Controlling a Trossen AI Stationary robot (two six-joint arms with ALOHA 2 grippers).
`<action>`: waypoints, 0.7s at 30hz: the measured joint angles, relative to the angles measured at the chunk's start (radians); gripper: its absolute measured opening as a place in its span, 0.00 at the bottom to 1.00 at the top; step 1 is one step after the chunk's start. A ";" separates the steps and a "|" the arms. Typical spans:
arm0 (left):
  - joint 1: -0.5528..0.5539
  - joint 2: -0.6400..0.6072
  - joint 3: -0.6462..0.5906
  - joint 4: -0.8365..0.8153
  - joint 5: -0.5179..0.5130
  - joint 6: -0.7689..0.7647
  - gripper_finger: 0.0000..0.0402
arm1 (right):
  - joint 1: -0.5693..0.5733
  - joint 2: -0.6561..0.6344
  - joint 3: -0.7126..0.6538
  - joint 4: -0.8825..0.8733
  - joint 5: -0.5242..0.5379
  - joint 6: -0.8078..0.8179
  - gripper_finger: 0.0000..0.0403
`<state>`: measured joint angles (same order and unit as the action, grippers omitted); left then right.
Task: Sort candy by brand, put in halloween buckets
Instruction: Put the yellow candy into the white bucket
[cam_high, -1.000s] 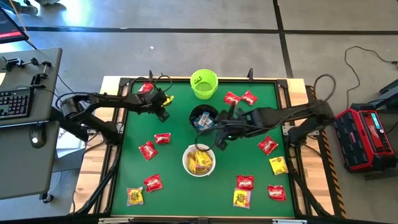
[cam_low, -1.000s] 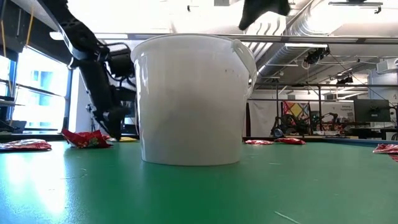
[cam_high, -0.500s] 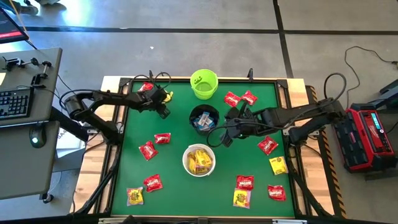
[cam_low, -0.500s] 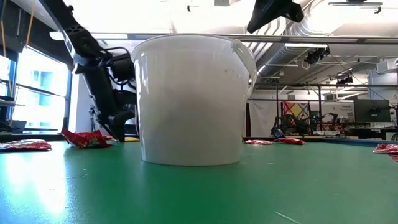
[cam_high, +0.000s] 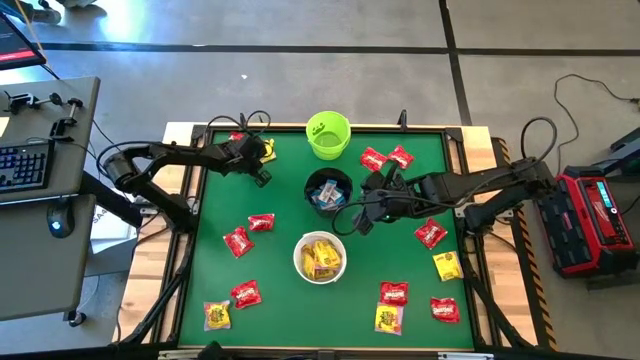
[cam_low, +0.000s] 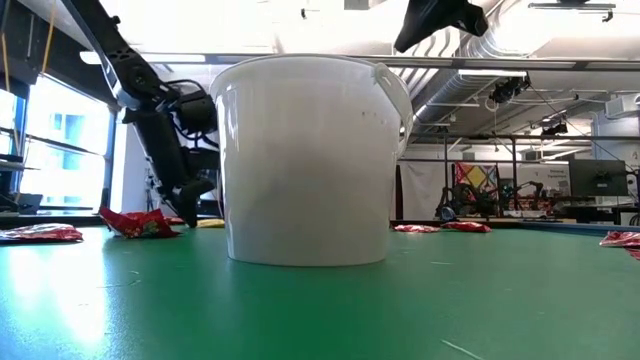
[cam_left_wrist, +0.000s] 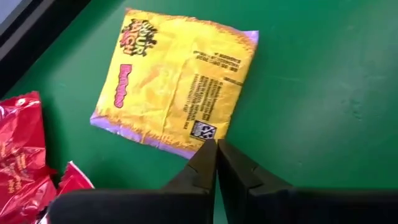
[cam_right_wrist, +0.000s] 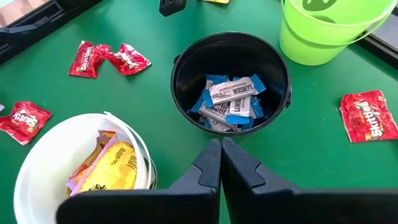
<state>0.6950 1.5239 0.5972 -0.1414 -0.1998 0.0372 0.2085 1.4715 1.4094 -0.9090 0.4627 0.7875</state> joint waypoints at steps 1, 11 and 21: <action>-0.004 -0.003 -0.001 0.002 0.002 0.001 0.01 | 0.001 0.000 0.000 0.003 -0.002 0.002 0.00; -0.036 -0.114 -0.002 -0.085 0.102 -0.012 0.00 | 0.046 0.000 0.000 0.015 -0.009 0.054 0.00; -0.040 -0.168 -0.002 -0.091 0.068 -0.101 0.11 | 0.053 0.000 0.000 0.015 -0.002 0.045 0.00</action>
<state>0.6548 1.3556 0.5953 -0.2321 -0.1322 -0.0635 0.2618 1.4715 1.4094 -0.8936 0.4603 0.8322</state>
